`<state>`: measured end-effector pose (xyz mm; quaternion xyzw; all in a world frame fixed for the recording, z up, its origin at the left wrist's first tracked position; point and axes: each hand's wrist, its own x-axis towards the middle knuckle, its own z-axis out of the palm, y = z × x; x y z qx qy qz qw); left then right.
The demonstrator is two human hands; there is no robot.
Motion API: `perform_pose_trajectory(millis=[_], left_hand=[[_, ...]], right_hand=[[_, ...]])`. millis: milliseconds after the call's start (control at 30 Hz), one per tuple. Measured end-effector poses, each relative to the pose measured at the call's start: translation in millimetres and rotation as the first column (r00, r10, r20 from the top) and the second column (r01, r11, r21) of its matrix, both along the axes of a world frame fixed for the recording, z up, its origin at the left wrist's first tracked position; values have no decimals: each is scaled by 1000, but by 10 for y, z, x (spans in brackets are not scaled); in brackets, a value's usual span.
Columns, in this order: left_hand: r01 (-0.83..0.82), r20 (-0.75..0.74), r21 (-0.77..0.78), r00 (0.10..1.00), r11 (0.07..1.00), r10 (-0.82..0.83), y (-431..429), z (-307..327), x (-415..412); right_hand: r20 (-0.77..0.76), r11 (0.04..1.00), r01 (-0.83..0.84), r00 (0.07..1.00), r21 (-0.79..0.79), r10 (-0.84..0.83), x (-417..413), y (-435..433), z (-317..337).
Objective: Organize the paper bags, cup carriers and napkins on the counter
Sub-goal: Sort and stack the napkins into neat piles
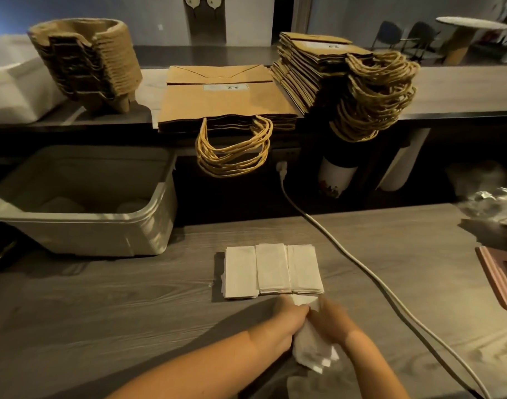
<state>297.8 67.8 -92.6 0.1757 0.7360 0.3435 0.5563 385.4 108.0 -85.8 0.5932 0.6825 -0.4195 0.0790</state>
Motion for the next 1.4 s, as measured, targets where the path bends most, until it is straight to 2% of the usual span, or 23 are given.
perform_pose_trajectory(millis=[200,267,367,467,533,600,733,800,900,967,1000,1067,1167,1267,1333,1400], left_hand=[[-37,4,41,999,998,37,-97,-17,-16],[-77,39,80,996,994,74,-129,44,-48],[-144,63,188,989,972,134,-138,222,-170],[-192,89,277,981,941,174,-164,416,-367],[-214,98,317,976,924,193,-196,500,-515],[-220,85,328,975,919,203,-216,567,-658],[-185,34,296,982,937,184,-314,718,-973],[-94,3,355,995,930,100,-443,867,-1247],[199,-134,399,978,895,-158,-668,1355,-1796],[411,-301,342,900,845,-316,-785,1778,-2120],[470,-387,309,856,827,-342,-833,1976,-2257],[531,-537,250,772,810,-341,-916,2333,-2489],[563,-647,240,700,791,-303,-1068,2862,-2780],[533,-666,305,712,789,-224,-1158,3371,-3079],[512,-687,363,712,778,-147,-1126,3631,-3302],[452,-630,463,773,762,-76,-1041,3843,-3537]], right_hand=[[-67,999,11,998,-47,-14,-1,-107,37],[-154,997,48,986,-62,-57,-41,-127,106],[-331,978,128,927,-168,-178,-131,-199,270],[-466,934,189,825,-304,-319,-248,-262,340],[-536,930,191,773,-313,-339,-357,-302,414],[-546,933,179,770,-311,-330,-466,-323,477],[-480,973,78,860,-216,-175,-689,-309,677],[-440,984,-19,896,-180,-64,-829,-266,860],[-445,973,-212,883,-95,149,-1119,-228,1321],[-446,939,-345,842,-10,305,-1351,-261,1679],[-460,917,-396,807,43,370,-1483,-288,1848],[-470,875,-467,747,132,470,-1764,-353,2205],[-507,817,-539,655,205,560,-2094,-413,2724],[-559,802,-551,600,229,572,-2356,-464,3178],[-554,806,-507,594,306,584,-2565,-433,3417],[-575,830,-430,600,356,557,-2810,-341,3636]])
